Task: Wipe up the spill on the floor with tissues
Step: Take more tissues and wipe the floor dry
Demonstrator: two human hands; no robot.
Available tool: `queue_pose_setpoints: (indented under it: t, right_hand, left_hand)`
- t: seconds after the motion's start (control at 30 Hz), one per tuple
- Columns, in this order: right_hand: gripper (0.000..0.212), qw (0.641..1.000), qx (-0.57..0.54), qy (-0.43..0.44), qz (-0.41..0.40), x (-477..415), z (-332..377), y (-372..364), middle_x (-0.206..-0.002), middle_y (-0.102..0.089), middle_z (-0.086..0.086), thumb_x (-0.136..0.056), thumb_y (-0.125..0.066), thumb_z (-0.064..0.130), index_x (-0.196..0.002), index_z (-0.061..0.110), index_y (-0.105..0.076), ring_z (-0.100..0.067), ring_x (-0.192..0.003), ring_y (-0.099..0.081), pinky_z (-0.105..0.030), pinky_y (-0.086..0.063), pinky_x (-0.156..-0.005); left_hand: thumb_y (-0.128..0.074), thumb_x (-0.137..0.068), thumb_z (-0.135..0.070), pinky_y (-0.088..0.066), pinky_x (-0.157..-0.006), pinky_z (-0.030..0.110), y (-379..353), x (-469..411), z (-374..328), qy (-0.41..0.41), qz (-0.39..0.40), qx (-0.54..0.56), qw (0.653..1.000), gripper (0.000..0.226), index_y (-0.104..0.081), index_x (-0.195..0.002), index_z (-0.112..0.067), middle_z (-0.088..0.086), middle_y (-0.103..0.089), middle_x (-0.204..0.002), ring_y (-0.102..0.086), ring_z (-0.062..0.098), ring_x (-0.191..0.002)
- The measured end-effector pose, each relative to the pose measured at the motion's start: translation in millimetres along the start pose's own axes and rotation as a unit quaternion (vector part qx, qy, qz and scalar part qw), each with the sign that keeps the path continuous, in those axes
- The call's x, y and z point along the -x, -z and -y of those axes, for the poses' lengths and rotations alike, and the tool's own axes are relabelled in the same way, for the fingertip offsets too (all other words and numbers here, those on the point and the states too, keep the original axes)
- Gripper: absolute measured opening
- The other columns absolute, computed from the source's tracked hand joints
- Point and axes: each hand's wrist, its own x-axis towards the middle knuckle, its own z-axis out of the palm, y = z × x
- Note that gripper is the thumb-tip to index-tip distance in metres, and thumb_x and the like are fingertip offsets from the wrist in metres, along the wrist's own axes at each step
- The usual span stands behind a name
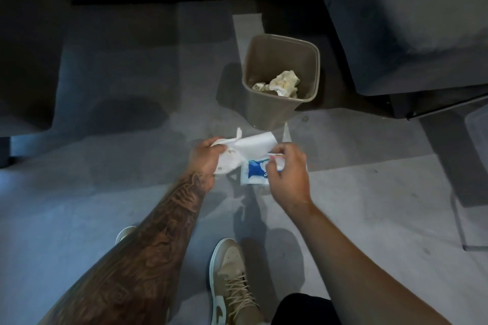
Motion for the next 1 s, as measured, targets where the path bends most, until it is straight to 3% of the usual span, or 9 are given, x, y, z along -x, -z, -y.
queue_pose_setpoints:
  t: [0.1, 0.2, 0.27, 0.33, 0.4, 0.53, 0.67, 0.77, 1.0]
  right_hand:
    - [0.042, 0.983, 0.174, -0.011, 0.061, -24, -27, 4, -0.123, -0.055, -0.005, -0.078, -0.066, 0.013, -0.117, 0.015, -0.053, -0.025, -0.117, -0.048, -0.04, -0.044, -0.101]
    - [0.065, 0.926, 0.326, -0.003, 0.19, -43, -41, 1, -0.144, -0.048, -0.005, -0.085, -0.068, 0.02, -0.143, 0.021, -0.039, -0.028, -0.134, -0.04, -0.04, -0.032, -0.114]
    - [0.049, 0.882, 0.406, 0.025, 0.238, -53, -47, -2, -0.138, -0.056, -0.002, -0.091, -0.06, 0.029, -0.138, 0.029, -0.049, -0.026, -0.128, -0.048, -0.04, -0.033, -0.111]
    - [0.027, 0.865, 0.441, 0.046, 0.235, -61, -48, -5, -0.118, -0.068, -0.001, -0.092, -0.053, 0.029, -0.115, 0.029, -0.067, -0.025, -0.109, -0.06, -0.035, -0.039, -0.098]
    - [0.021, 0.889, 0.408, 0.013, 0.209, -65, -45, -4, -0.103, -0.072, -0.003, -0.092, -0.051, 0.026, -0.099, 0.024, -0.071, -0.028, -0.093, -0.064, -0.032, -0.043, -0.084]
    - [0.017, 0.926, 0.335, -0.071, 0.16, -69, -42, 11, -0.098, -0.07, -0.009, -0.096, -0.05, 0.028, -0.099, 0.019, -0.064, -0.032, -0.082, -0.058, -0.029, -0.042, -0.069]
    - [0.016, 0.955, 0.264, -0.085, 0.101, -67, -34, 26, -0.098, -0.067, -0.012, -0.097, -0.046, 0.028, -0.097, 0.017, -0.058, -0.036, -0.089, -0.06, -0.032, -0.039, -0.068]
    - [0.018, 0.978, 0.196, -0.061, 0.042, -63, -18, 34, -0.091, -0.064, -0.009, -0.1, -0.045, 0.029, -0.097, 0.016, -0.057, -0.03, -0.081, -0.056, -0.032, -0.038, -0.066]
    - [0.021, 0.995, 0.057, -0.076, -0.022, -57, 28, 32, -0.091, -0.061, -0.003, -0.102, -0.043, 0.033, -0.103, 0.017, -0.056, -0.02, -0.083, -0.057, -0.033, -0.047, -0.067]
  left_hand:
    - [-0.062, -0.077, -0.009, -0.047, -0.072, 0.029, 16, -3, 0, 0.004, -0.006, 0.013, 1.0, 0.016, -0.076, -0.083, -0.016, 0.001, -0.071, -0.074, -0.063, 0.026, -0.079]
    - [-0.058, -0.088, -0.006, -0.048, -0.064, 0.025, 26, -3, 2, 0.015, -0.024, 0.006, 1.0, 0.018, -0.072, -0.099, -0.009, 0.009, -0.067, -0.084, -0.062, 0.026, -0.077]
    - [-0.065, -0.088, -0.013, -0.051, -0.066, 0.035, 31, -1, 6, 0.018, -0.069, 0.027, 0.997, 0.01, -0.071, -0.09, -0.006, 0.014, -0.068, -0.084, -0.064, 0.028, -0.076]
    - [-0.077, -0.081, -0.026, -0.055, -0.068, 0.047, 37, 4, 9, 0.03, -0.069, 0.058, 0.995, 0.024, -0.071, -0.093, -0.005, 0.017, -0.07, -0.089, -0.066, 0.029, -0.075]
    - [-0.079, -0.081, -0.025, -0.057, -0.069, 0.047, 45, 7, 11, 0.035, -0.071, 0.069, 0.994, 0.03, -0.071, -0.102, -0.004, 0.015, -0.072, -0.095, -0.068, 0.028, -0.078]
    - [-0.067, -0.091, -0.013, -0.057, -0.061, 0.028, 58, 5, 15, 0.03, -0.084, 0.066, 0.994, 0.01, -0.07, -0.098, -0.006, 0.01, -0.072, -0.088, -0.069, 0.023, -0.073]
    - [-0.066, -0.09, -0.008, -0.058, -0.053, 0.03, 66, 12, 16, 0.061, -0.089, 0.083, 0.991, 0.003, -0.068, -0.088, -0.008, 0.007, -0.072, -0.074, -0.069, 0.018, -0.055]
    - [-0.066, -0.09, -0.015, -0.058, -0.076, 0.042, 71, 13, 18, 0.078, -0.08, 0.074, 0.991, 0.007, -0.068, -0.086, -0.01, 0.013, -0.071, -0.088, -0.067, 0.026, -0.073]
    - [-0.055, -0.098, -0.02, -0.056, -0.071, 0.036, 69, 21, 12, 0.093, -0.06, 0.086, 0.99, 0.016, -0.067, -0.096, -0.011, 0.011, -0.07, -0.091, -0.066, 0.028, -0.079]
